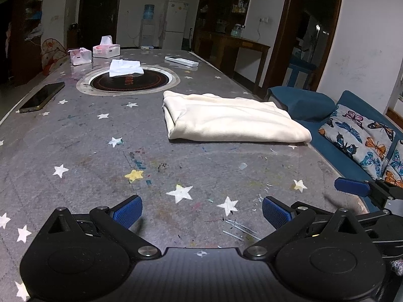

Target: Fold clothes

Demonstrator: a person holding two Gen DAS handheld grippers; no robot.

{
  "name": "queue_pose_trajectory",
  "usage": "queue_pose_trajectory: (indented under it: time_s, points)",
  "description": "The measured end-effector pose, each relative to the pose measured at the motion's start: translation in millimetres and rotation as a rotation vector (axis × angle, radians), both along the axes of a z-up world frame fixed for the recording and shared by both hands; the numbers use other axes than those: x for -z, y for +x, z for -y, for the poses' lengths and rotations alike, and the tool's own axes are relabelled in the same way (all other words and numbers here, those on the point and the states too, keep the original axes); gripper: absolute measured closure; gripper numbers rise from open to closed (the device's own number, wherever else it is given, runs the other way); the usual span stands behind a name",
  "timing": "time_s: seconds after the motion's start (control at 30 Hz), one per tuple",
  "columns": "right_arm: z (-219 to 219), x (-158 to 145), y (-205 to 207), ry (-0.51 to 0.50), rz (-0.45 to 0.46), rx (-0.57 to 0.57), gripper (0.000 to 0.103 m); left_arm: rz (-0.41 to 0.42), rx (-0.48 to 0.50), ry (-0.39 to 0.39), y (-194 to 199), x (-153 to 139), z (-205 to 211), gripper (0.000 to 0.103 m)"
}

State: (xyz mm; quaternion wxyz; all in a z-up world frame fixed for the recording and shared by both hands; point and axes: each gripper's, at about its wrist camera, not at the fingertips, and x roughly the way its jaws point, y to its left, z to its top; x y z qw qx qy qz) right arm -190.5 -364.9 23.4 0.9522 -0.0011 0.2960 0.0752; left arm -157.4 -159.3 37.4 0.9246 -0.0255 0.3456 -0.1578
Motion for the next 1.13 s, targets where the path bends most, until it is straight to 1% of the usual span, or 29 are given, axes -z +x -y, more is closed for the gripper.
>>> queue_pose_trajectory:
  time_s: [0.67, 1.13]
  points:
    - [6, 2, 10, 0.02, -0.012, 0.02, 0.0, -0.006, 0.017, 0.019, 14, -2, 10, 0.0]
    - [11, 4, 24, 0.023, -0.033, 0.033, 0.0, -0.019, 0.033, 0.028, 29, -1, 17, 0.0]
